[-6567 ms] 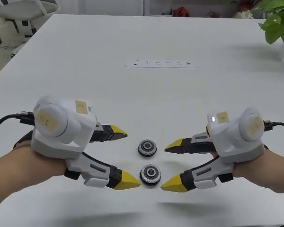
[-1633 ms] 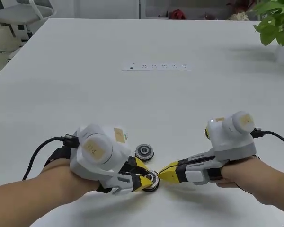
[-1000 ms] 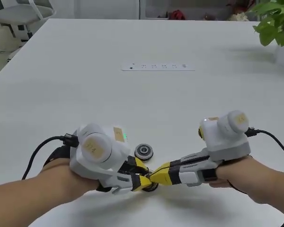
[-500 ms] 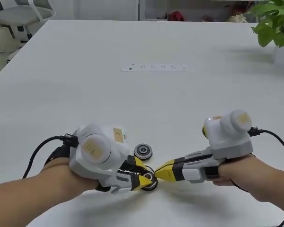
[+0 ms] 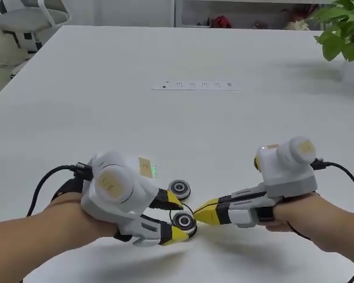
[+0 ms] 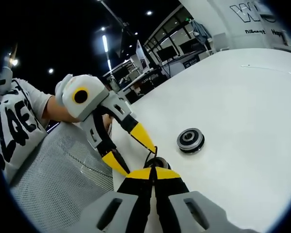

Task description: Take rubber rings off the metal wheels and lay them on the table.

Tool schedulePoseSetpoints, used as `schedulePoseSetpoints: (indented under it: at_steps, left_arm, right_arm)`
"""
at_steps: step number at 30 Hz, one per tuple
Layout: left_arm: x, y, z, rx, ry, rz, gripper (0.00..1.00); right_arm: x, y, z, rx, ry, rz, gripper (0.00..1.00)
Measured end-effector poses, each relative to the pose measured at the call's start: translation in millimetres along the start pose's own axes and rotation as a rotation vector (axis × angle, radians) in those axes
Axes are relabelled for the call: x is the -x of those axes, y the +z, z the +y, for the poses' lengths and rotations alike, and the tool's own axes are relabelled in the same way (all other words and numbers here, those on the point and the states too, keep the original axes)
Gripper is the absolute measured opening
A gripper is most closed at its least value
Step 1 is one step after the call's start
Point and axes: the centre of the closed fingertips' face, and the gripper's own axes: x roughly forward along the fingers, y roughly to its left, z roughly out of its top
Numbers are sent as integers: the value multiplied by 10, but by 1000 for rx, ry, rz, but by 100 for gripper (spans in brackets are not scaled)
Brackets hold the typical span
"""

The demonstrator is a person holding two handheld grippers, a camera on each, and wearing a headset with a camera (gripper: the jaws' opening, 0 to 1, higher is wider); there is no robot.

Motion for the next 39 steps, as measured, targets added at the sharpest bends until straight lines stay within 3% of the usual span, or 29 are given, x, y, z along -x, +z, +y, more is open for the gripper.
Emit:
schedulePoseSetpoints:
  at_steps: [14,23,39]
  left_arm:
    - [246,59,-64,36,6,-63,42]
    - [422,108,-50,64,33,-106,56]
    - [723,-69,77,129,124,-124,66]
  right_arm:
    - [13,36,52,-2,14,-6,0]
    - [9,59,106,5,26,-4,0]
    - [-99,166,235,13,48,-10,0]
